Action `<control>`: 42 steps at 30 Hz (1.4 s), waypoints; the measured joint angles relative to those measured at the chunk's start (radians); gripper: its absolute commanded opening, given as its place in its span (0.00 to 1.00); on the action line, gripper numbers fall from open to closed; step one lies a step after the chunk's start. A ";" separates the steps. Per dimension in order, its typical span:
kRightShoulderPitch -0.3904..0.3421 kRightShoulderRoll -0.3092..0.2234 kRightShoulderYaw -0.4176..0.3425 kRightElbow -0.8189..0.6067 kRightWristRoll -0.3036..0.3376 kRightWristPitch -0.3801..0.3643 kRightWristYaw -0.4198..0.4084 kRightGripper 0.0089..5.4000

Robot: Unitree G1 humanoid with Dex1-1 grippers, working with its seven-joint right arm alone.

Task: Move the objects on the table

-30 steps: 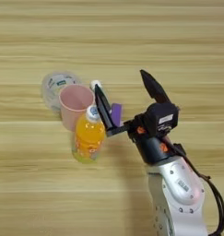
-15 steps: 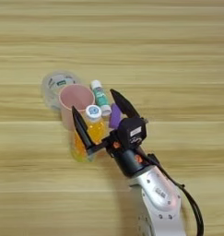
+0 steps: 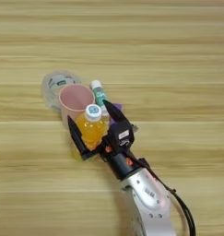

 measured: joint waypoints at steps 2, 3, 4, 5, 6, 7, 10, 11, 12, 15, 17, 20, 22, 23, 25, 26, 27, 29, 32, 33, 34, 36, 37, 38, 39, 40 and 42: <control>0.000 0.000 0.000 0.018 -0.020 0.000 -0.003 1.00; 0.000 0.000 0.000 0.021 -0.024 0.001 -0.004 1.00; 0.000 -0.001 0.001 0.027 -0.034 0.000 -0.005 1.00; 0.000 -0.001 0.001 0.032 -0.040 0.001 -0.006 1.00; -0.001 -0.001 0.001 0.036 -0.044 0.000 -0.006 1.00; -0.001 -0.001 0.001 0.043 -0.050 0.001 -0.007 1.00; -0.002 -0.001 0.010 0.054 -0.062 0.004 -0.015 1.00; -0.002 -0.001 0.014 0.058 -0.063 0.005 -0.015 1.00; -0.002 -0.001 0.018 0.059 -0.064 0.005 -0.015 1.00; -0.005 -0.001 0.022 0.063 -0.064 0.006 -0.015 0.97; -0.006 -0.001 0.023 0.065 -0.064 0.006 -0.015 0.93; -0.006 -0.001 0.025 0.066 -0.064 0.006 -0.015 0.88; -0.006 -0.001 0.026 0.066 -0.064 0.006 -0.015 0.83; -0.006 -0.001 0.027 0.066 -0.064 0.006 -0.015 0.82; -0.007 -0.001 0.029 0.067 -0.064 0.006 -0.014 0.78; -0.007 -0.001 0.030 0.067 -0.064 0.006 -0.014 0.76; -0.007 -0.001 0.031 0.067 -0.064 0.006 -0.014 0.75; -0.007 -0.001 0.031 0.066 -0.064 0.006 -0.015 0.70; -0.007 -0.001 0.031 0.066 -0.063 0.006 -0.016 0.65; -0.007 -0.001 0.031 0.066 -0.063 0.007 -0.016 0.64; -0.007 -0.001 0.031 0.066 -0.063 0.007 -0.017 0.63; -0.007 -0.002 0.031 0.062 -0.064 0.014 -0.020 0.63; -0.006 -0.004 0.031 0.057 -0.064 0.019 -0.021 0.63; -0.005 -0.006 0.030 0.050 -0.064 0.027 -0.022 0.63; -0.004 -0.009 0.029 0.045 -0.064 0.028 -0.022 0.63; -0.002 -0.011 0.026 0.038 -0.064 0.029 -0.023 0.63; 0.004 -0.016 0.019 0.013 -0.063 0.031 -0.023 0.63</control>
